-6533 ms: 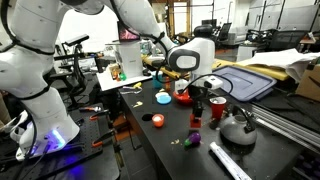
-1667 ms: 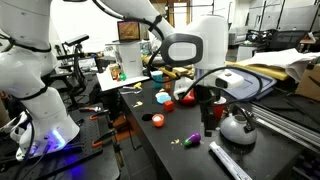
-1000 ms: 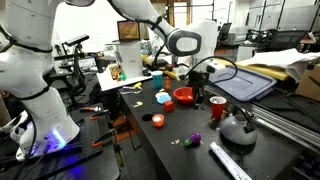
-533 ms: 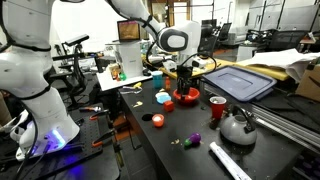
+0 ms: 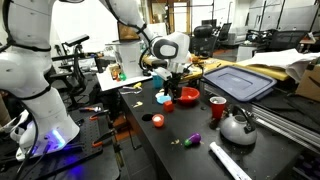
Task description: Move the orange object to the left
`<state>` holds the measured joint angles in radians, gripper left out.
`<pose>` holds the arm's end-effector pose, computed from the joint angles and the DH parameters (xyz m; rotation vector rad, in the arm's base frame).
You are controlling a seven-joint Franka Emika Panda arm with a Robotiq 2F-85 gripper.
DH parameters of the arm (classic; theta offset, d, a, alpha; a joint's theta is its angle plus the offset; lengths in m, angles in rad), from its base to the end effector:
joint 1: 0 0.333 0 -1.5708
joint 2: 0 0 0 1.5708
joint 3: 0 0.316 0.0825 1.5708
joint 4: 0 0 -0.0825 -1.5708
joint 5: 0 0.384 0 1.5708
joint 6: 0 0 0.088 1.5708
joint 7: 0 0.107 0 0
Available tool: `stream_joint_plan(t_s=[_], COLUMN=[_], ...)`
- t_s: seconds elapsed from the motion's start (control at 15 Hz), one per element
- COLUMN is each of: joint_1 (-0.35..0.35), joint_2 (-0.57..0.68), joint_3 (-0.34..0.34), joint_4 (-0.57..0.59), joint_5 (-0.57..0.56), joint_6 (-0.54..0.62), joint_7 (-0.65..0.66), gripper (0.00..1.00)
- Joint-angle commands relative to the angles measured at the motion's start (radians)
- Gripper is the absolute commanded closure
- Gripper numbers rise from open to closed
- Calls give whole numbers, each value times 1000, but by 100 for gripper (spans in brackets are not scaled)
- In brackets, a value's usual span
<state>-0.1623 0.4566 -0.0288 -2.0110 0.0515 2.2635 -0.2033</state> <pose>0.5717 -0.1091 0.2092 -3.0642 0.0354 0.3001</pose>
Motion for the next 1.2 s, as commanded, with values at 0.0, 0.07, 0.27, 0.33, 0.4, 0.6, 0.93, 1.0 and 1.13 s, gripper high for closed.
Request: stream_joint_plan(t_s=[0.0,0.07,0.27,0.33,0.4,0.6,0.93,1.0,1.13], joint_1=[7,6,3,1,-1,-4,-6,-7,-9], joint_2=[-19,-19,-24,-23,-21,-6,39,49,75], joint_3=[18,26,47,53,57,67,78,80,83], joint_4=[-57,-64,-81,-83,-81,-64,-32,-27,-12], joint_5=[-40,-43,-37,-33,-28,-13,15,22,29], joint_6=[63,73,88,94,100,107,118,124,145], joint_7=[-121,-147,-198,-212,-217,-218,-206,-206,-204], gripper=[0,0,0,0,0,0,0,0,0])
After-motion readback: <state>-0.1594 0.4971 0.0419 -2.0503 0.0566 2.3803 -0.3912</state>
